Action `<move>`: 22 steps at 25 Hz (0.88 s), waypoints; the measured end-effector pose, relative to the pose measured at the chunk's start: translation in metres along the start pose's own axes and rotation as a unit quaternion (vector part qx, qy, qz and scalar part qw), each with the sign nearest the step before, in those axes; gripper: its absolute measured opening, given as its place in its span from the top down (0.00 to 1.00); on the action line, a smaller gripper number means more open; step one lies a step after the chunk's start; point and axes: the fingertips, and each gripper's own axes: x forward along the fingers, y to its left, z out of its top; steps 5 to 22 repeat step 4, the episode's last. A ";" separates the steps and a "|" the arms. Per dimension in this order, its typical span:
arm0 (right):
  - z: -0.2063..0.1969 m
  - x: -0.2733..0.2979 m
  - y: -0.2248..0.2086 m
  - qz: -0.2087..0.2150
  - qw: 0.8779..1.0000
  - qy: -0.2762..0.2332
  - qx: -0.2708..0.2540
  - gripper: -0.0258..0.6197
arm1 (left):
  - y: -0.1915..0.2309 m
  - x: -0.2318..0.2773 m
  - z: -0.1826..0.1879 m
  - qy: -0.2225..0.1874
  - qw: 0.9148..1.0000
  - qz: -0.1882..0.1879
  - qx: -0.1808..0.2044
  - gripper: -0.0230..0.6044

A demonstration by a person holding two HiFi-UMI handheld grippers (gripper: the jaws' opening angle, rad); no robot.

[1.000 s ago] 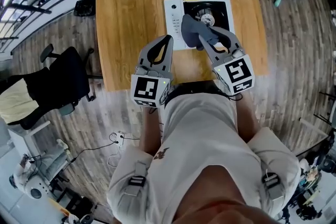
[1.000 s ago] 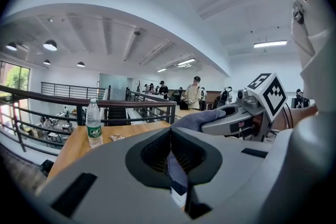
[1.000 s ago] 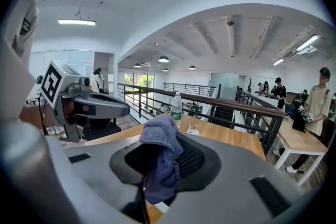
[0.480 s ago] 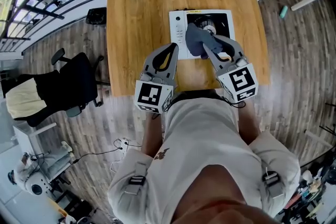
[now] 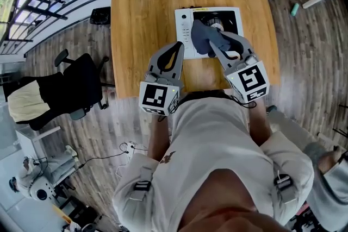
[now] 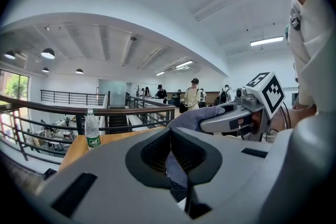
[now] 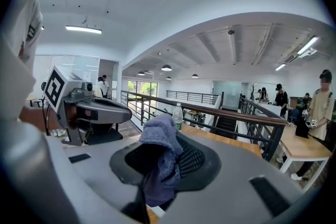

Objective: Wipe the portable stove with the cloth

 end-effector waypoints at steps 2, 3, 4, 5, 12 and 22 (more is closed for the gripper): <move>0.000 0.000 0.002 -0.002 1.000 -0.001 -0.001 0.79 | 0.000 -0.003 0.000 -0.001 1.000 -0.001 0.000 0.93; 0.000 0.000 0.004 -0.003 1.000 -0.001 -0.001 0.79 | 0.000 -0.004 0.001 -0.002 1.000 -0.001 0.000 0.93; 0.000 0.000 0.005 -0.003 1.000 -0.001 -0.001 0.79 | 0.000 -0.006 0.001 -0.003 1.000 -0.002 0.000 0.93; 0.000 0.000 0.005 -0.003 1.000 -0.001 -0.001 0.79 | 0.000 -0.006 0.001 -0.003 1.000 -0.002 0.000 0.93; 0.000 0.000 0.005 -0.003 1.000 -0.001 -0.001 0.79 | 0.000 -0.006 0.001 -0.003 1.000 -0.002 0.000 0.93; 0.000 0.000 0.005 -0.003 1.000 -0.001 -0.001 0.79 | 0.000 -0.006 0.001 -0.003 1.000 -0.002 0.000 0.93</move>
